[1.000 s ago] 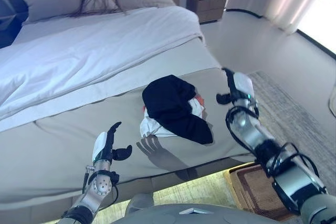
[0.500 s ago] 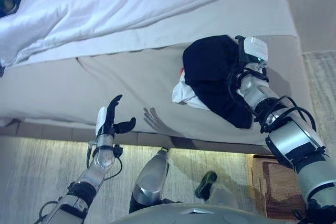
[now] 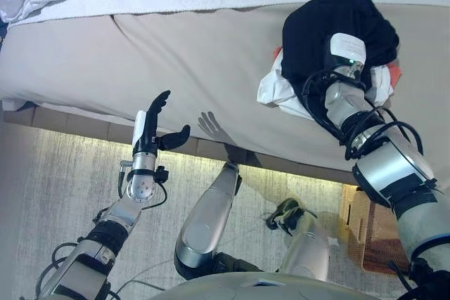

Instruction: Pick up the clothes from the bed and place them into the basket

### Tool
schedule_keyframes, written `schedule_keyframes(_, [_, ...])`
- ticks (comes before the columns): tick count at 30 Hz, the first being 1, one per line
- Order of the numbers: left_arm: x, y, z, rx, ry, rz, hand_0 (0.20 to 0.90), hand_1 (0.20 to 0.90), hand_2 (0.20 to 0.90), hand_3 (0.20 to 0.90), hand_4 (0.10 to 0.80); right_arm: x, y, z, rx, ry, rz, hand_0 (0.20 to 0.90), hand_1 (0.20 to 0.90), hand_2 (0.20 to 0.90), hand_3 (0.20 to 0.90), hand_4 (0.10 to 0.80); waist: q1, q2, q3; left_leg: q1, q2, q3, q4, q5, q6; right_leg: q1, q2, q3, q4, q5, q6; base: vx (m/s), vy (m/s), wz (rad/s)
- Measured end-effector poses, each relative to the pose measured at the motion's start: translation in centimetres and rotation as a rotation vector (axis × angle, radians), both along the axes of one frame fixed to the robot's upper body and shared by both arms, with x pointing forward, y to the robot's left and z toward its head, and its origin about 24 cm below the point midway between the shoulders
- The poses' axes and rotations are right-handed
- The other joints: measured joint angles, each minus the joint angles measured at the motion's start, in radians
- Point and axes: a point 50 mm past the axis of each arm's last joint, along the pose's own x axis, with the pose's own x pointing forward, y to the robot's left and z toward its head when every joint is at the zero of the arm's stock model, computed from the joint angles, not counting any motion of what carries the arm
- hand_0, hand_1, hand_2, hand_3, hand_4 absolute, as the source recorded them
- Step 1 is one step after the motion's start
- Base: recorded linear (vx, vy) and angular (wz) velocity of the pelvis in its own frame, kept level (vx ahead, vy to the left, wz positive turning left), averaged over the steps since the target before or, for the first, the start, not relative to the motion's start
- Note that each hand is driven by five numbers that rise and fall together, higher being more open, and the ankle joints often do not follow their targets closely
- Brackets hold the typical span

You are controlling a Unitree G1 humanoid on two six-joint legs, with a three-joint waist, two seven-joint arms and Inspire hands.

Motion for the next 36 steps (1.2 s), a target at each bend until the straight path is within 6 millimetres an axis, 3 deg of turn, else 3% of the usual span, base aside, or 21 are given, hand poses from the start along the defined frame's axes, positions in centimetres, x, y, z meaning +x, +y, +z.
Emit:
schedule_keyframes(3, [-0.6,0.1,-0.4,0.007,0.015,-0.007,0.9,0.9,0.9,0.9,0.8,0.1,-0.6,1.2,-0.027,0.004,-0.023,0.9,0.9,0.9,0.9,0.8,0.0,0.001,0.0,-0.063,-0.011,-0.006,0.049,-0.016,-0.002,-0.065,-0.004,0.019,0.045,-0.002,0.003,-0.038,0.005,-0.03])
schedule_keyframes(4, [-0.7,0.2,-0.5,0.008,0.017,-0.007,0.9,0.9,0.9,0.9,0.8,0.1,-0.7,1.6,-0.03,0.0,-0.028,0.825,0.825,0.825,0.812,0.712,0.002,0.001,0.0,-0.08,-0.013,-0.006,0.061,-0.016,-0.002,-0.087,-0.004,0.03,0.055,-0.002,0.003,-0.062,0.024,-0.05])
schedule_keyframes(5, [-0.9,0.2,-0.4,0.007,0.014,-0.009,0.9,0.9,0.9,0.9,0.8,0.1,-0.8,2.0,-0.034,-0.002,-0.03,0.669,0.669,0.669,0.631,0.531,0.001,0.001,0.0,-0.101,-0.018,-0.005,0.076,-0.016,-0.002,-0.111,-0.003,0.038,0.069,-0.002,0.003,-0.06,0.038,-0.09])
schedule_keyframes(6, [-1.0,0.2,-0.3,0.002,0.007,-0.013,0.9,0.9,0.9,0.9,0.8,0.2,-0.8,2.5,-0.049,-0.008,-0.03,0.669,0.669,0.669,0.631,0.531,0.001,0.002,0.0,-0.121,-0.018,-0.003,0.09,-0.017,-0.001,-0.133,-0.003,0.049,0.08,-0.002,0.003,-0.037,0.034,-0.11])
schedule_keyframes(7, [-1.0,0.1,-0.2,-0.003,0.0,-0.017,0.9,0.9,0.9,0.9,0.8,0.2,-0.8,3.2,-0.058,-0.017,-0.033,0.484,0.484,0.484,0.414,0.314,0.0,0.002,0.001,-0.139,-0.018,-0.001,0.1,-0.017,-0.002,-0.157,-0.002,0.062,0.089,-0.002,0.003,-0.035,0.028,-0.13])
schedule_keyframes(8, [-1.0,0.1,-0.1,-0.005,-0.004,-0.019,0.9,0.9,0.9,0.9,0.8,0.3,-0.7,3.6,-0.057,-0.025,-0.033,0.375,0.375,0.375,0.288,0.188,-0.001,0.003,0.001,-0.154,-0.018,0.003,0.108,-0.018,-0.002,-0.169,-0.001,0.071,0.097,-0.002,0.003,-0.025,0.015,-0.11])
schedule_keyframes(10, [-1.0,0.1,-0.1,-0.012,-0.006,-0.023,0.9,0.9,0.9,0.9,0.8,0.3,-0.8,3.9,-0.058,-0.032,-0.038,0.3,0.3,0.3,0.2,0.1,-0.003,0.004,0.002,-0.167,-0.024,0.01,0.117,-0.018,-0.002,-0.193,0.0,0.092,0.115,-0.002,0.003,-0.02,0.001,0.0])
schedule_keyframes(12, [-0.8,0.0,0.6,-0.012,-0.031,-0.034,0.9,0.9,0.9,0.9,0.8,0.2,-1.1,4.1,-0.06,-0.036,-0.047,0.3,0.3,0.3,0.2,0.1,-0.007,0.004,0.002,-0.18,-0.033,0.013,0.127,-0.02,-0.005,-0.212,0.001,0.115,0.133,-0.002,0.003,-0.013,-0.016,0.16])
schedule_keyframes(13, [-0.5,-0.2,1.1,-0.013,-0.054,-0.042,0.9,0.9,0.9,0.9,0.8,0.2,-1.3,4.3,-0.063,-0.042,-0.051,0.3,0.3,0.3,0.2,0.1,-0.01,0.003,0.002,-0.19,-0.035,0.021,0.127,-0.036,-0.035,-0.219,-0.007,0.122,0.122,-0.002,0.003,-0.016,-0.026,0.14])
schedule_keyframes(14, [-0.5,-0.3,1.3,-0.017,-0.06,-0.047,0.9,0.9,0.9,0.9,0.8,0.2,-1.4,4.7,-0.064,-0.051,-0.055,0.3,0.3,0.3,0.2,0.1,-0.018,0.004,0.004,-0.222,-0.052,0.016,0.247,-0.068,-0.02,-0.225,-0.025,0.118,0.115,-0.002,0.003,-0.015,-0.026,-0.28])
schedule_keyframes(15, [-1.0,-0.2,0.8,-0.024,-0.045,-0.04,0.9,0.9,0.9,0.9,0.8,0.3,-0.9,4.8,-0.063,-0.057,-0.034,0.3,0.3,0.3,0.2,0.1,-0.002,0.016,0.004,-0.216,-0.049,0.0,0.414,-0.137,0.01,-0.235,-0.016,0.13,0.133,-0.002,0.005,-0.01,-0.018,-0.61])
schedule_keyframes(16, [-1.3,-0.1,0.3,-0.031,-0.027,-0.035,0.9,0.9,0.9,0.9,0.8,0.4,-0.6,5.2,-0.069,-0.08,-0.009,0.3,0.3,0.3,0.2,0.1,-0.005,0.033,0.011,-0.175,-0.046,-0.013,0.378,-0.244,0.005,-0.235,-0.004,0.133,0.143,-0.001,0.006,0.003,-0.015,-0.54])
schedule_keyframes(18, [-1.1,-0.2,0.5,-0.034,-0.032,-0.04,0.9,0.9,0.9,0.9,0.8,0.2,-1.2,5.2,-0.047,-0.081,-0.029,0.3,0.3,0.3,0.2,0.1,-0.03,0.034,0.011,-0.169,-0.063,-0.005,0.342,-0.217,0.013,-0.232,0.003,0.116,0.201,-0.002,0.004,0.014,-0.015,-0.01])
schedule_keyframes(19, [-1.0,-0.4,0.6,-0.038,-0.04,-0.044,0.9,0.9,0.9,0.9,0.8,0.1,-1.6,5.2,-0.032,-0.082,-0.039,0.3,0.3,0.3,0.2,0.1,-0.03,0.035,0.011,-0.167,-0.071,0.002,0.339,-0.213,0.017,-0.212,0.01,0.108,0.196,-0.033,0.0,0.021,-0.02,0.03])
schedule_keyframes(23, [-0.9,-0.3,0.9,-0.034,-0.047,-0.05,0.9,0.9,0.9,0.9,0.8,0.0,-1.8,4.6,-0.015,-0.083,-0.028,0.3,0.3,0.3,0.2,0.1,-0.036,0.039,0.013,-0.123,-0.062,0.003,0.311,-0.196,0.034,-0.159,0.013,0.085,0.159,-0.033,-0.001,0.025,-0.017,0.04])
schedule_keyframes(29, [-0.9,-0.2,0.6,-0.029,-0.028,-0.043,0.9,0.9,0.9,0.9,0.8,0.1,-1.6,4.0,0.013,-0.087,0.001,0.3,0.3,0.3,0.2,0.1,-0.035,0.037,0.014,0.029,-0.031,0.014,0.186,-0.162,0.039,-0.017,0.038,0.074,0.026,0.006,0.002,0.026,-0.014,-0.11])
schedule_keyframes(33, [-0.6,-0.1,0.7,-0.016,-0.011,-0.039,0.9,0.9,0.9,0.9,0.8,0.0,-1.5,4.5,0.067,-0.126,0.014,0.3,0.3,0.3,0.2,0.1,-0.053,0.026,0.014,0.158,0.0,0.019,0.047,-0.124,0.032,0.106,0.074,0.055,-0.121,0.06,0.002,0.069,-0.026,-0.2])
schedule_keyframes(36, [-0.3,0.1,0.8,-0.009,0.001,-0.033,0.9,0.9,0.9,0.9,0.8,-0.4,-2.5,5.9,0.09,-0.18,0.012,0.3,0.3,0.3,0.2,0.1,-0.061,0.01,0.01,0.29,0.013,0.03,-0.097,-0.08,0.024,0.217,0.1,0.055,-0.251,0.112,0.018,0.089,0.008,-0.17])
